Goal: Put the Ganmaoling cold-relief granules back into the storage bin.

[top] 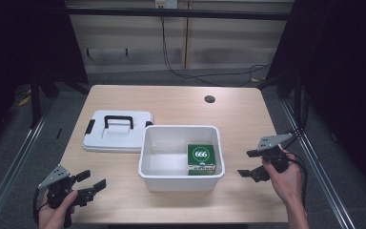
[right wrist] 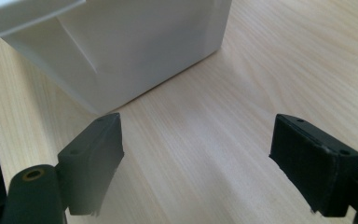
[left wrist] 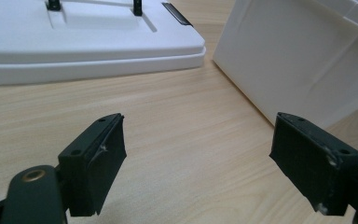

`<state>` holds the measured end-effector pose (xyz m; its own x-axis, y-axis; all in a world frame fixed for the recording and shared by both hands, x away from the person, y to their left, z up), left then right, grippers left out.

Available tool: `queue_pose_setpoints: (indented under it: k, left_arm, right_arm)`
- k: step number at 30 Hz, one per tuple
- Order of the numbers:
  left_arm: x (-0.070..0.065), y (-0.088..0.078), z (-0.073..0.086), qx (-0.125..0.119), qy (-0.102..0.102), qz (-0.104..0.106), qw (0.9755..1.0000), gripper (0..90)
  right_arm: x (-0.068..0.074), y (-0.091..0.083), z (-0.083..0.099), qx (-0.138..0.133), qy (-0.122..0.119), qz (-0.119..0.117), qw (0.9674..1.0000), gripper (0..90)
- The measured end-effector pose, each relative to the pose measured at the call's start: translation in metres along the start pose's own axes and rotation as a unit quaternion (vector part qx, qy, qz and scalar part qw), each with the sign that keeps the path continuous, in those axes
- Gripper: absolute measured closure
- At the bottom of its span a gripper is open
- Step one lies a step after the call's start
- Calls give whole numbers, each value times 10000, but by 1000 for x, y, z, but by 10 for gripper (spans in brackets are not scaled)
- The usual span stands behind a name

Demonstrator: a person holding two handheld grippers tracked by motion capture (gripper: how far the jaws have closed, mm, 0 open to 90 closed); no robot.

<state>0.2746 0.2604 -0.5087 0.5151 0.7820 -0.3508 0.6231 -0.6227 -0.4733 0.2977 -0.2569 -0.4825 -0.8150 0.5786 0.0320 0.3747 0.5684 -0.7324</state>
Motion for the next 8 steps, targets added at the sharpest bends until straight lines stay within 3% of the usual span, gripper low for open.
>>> queue_pose_setpoints:
  k: [8]
  left_arm:
    - [0, 0, 0, 0, 16, -32, 10000, 174]
  right_arm:
    - [-5, 10, 16, -139, 191, 113, 9997, 158]
Point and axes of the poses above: each handheld gripper's, and its own axes: y roughly forward along the jaws, z roughly out of its underside, x roughly to its left, the point moved 7 cm from there along y, roughly forward along the jaws, and after that the axes turned 4 degrees about -y, right-handed, at the moved point
